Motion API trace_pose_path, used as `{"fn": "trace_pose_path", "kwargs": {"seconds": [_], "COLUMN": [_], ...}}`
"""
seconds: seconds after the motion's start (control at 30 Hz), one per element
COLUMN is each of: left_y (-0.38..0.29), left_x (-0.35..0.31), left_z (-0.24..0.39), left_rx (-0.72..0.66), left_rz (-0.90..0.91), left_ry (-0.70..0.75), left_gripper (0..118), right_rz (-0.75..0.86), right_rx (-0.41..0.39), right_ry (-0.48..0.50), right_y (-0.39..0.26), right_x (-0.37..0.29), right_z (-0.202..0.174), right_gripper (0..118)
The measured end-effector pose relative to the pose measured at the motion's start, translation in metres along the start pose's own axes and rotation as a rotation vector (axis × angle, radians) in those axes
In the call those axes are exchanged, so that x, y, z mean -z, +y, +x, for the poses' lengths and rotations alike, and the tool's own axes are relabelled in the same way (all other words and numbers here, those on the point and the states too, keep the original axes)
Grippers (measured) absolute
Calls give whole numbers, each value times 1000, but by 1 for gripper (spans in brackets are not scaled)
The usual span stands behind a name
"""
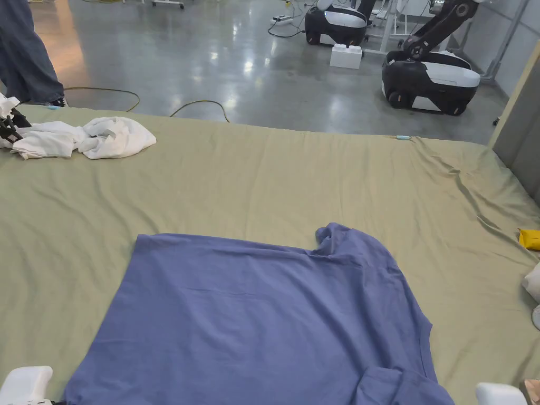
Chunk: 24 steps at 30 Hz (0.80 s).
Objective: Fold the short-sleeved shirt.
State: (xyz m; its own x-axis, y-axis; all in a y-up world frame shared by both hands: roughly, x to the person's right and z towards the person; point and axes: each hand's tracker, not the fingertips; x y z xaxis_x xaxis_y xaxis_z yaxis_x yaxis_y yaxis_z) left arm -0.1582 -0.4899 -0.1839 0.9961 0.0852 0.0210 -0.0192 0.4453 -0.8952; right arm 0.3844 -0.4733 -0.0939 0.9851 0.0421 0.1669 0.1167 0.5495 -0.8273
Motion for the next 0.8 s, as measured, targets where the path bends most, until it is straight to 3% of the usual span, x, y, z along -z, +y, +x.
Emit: {"fn": "trace_pose_path", "kwargs": {"seconds": [0.23, 0.27, 0.3, 0.33, 0.37, 0.5, 0.63, 0.8], "left_y": [3, 3, 2, 1, 0, -2, 6, 41], "left_x": [3, 4, 5, 6, 6, 3, -10, -24], "left_z": [-1, 1, -2, -3, -3, -7, -7, -5], "left_rx": [-9, -9, -9, -10, -15, -28, -43, -70], "left_rz": [-5, -10, -13, -17, -20, -21, 39, 139], "left_ry": [4, 6, 5, 4, 2, -5, -26, -57], "left_gripper": [7, 7, 7, 7, 7, 7, 7, 7], "right_rz": [-138, -154, -158, -163, -160, -158, -59, 27], "right_rx": [-1, -12, -11, 1, 26, -26, -76, -72], "right_ry": [28, 20, 28, 50, 64, 21, -8, 4], "right_y": [-32, -33, -35, -38, -39, -33, -18, 21], "right_x": [38, 43, 47, 50, 51, 42, 18, -2], "right_z": [-11, -13, -15, -14, -16, -25, -25, -24], "right_gripper": [65, 57, 33, 17, 15, 7, 6, 6]}}
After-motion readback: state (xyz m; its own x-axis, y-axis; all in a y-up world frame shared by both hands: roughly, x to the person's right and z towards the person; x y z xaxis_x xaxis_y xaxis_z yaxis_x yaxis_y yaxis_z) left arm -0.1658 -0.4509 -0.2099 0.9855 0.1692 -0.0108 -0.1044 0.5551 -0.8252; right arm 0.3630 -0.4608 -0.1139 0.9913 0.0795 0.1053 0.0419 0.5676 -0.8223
